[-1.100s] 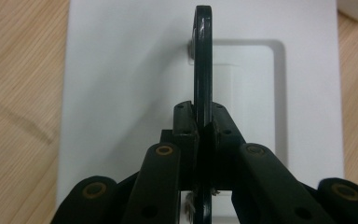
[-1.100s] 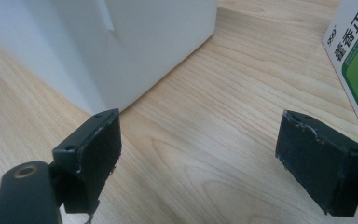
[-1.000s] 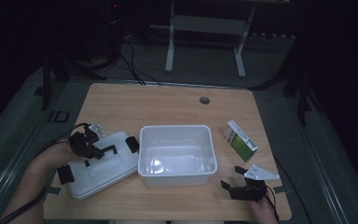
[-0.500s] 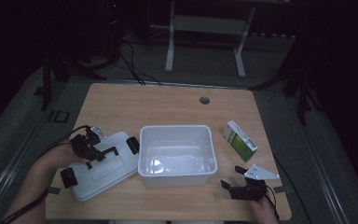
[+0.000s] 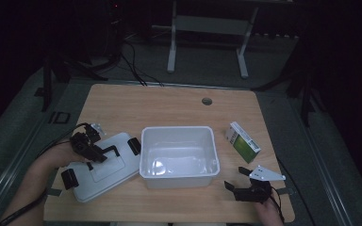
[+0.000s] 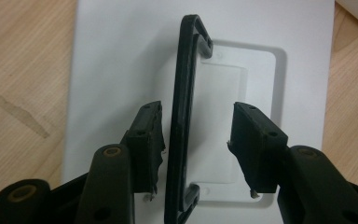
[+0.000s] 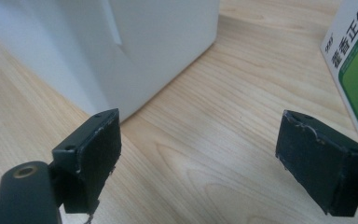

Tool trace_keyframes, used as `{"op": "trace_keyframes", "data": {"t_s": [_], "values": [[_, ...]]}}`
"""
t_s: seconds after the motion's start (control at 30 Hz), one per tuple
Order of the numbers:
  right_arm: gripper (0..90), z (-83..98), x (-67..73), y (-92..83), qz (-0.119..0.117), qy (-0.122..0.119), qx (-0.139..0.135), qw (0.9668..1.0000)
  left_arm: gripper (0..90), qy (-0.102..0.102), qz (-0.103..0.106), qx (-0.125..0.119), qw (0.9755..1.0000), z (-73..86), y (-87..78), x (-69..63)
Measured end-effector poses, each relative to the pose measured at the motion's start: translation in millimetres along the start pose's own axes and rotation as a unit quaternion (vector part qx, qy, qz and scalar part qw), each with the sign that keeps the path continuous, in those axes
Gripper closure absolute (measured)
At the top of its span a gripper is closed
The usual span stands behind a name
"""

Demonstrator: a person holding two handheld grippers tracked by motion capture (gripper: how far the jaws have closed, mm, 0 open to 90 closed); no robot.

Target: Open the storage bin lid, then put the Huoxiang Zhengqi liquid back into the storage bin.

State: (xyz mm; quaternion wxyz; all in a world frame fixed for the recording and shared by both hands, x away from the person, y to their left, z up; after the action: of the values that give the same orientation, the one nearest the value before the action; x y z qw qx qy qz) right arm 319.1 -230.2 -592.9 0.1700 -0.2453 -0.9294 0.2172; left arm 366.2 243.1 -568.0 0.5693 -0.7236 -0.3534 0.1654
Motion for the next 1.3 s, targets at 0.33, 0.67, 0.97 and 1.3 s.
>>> {"op": "trace_keyframes", "data": {"t_s": [0.33, 0.67, 0.97, 1.3], "values": [[12.4, -32.3, 16.4, -21.2, -0.030, -0.005, -0.019, 0.9994, 43.0, -0.007, -0.010, -0.007, 0.9999, 0.4, -7.9, 4.0], [10.8, -66.3, 5.0, -45.0, -0.042, 0.018, 0.004, 0.9990, 39.9, -0.007, -0.018, -0.011, 0.9997, 0.3, -15.6, 7.0], [11.0, -95.2, -29.5, -63.0, 0.010, 0.025, 0.013, 0.9996, 39.9, -0.007, -0.022, -0.001, 0.9997, 6.4, -12.6, 10.5], [13.3, -115.6, -81.9, -67.7, 0.056, 0.030, 0.015, 0.9978, 40.0, -0.005, -0.018, -0.001, 0.9998, 6.2, -16.7, 9.1]]}}
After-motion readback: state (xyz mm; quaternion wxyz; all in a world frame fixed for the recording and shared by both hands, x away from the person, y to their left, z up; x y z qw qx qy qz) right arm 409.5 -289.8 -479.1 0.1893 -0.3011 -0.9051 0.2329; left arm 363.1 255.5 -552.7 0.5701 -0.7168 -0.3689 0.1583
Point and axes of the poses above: each handheld gripper's, and its own axes: y roughly forward along the jaws, z roughly out of its underside, x roughly to its left, the point moved 10 cm from there along y, roughly forward along the jaws, and after that the axes turned 15 degrees about -z, right-handed, at the moved point
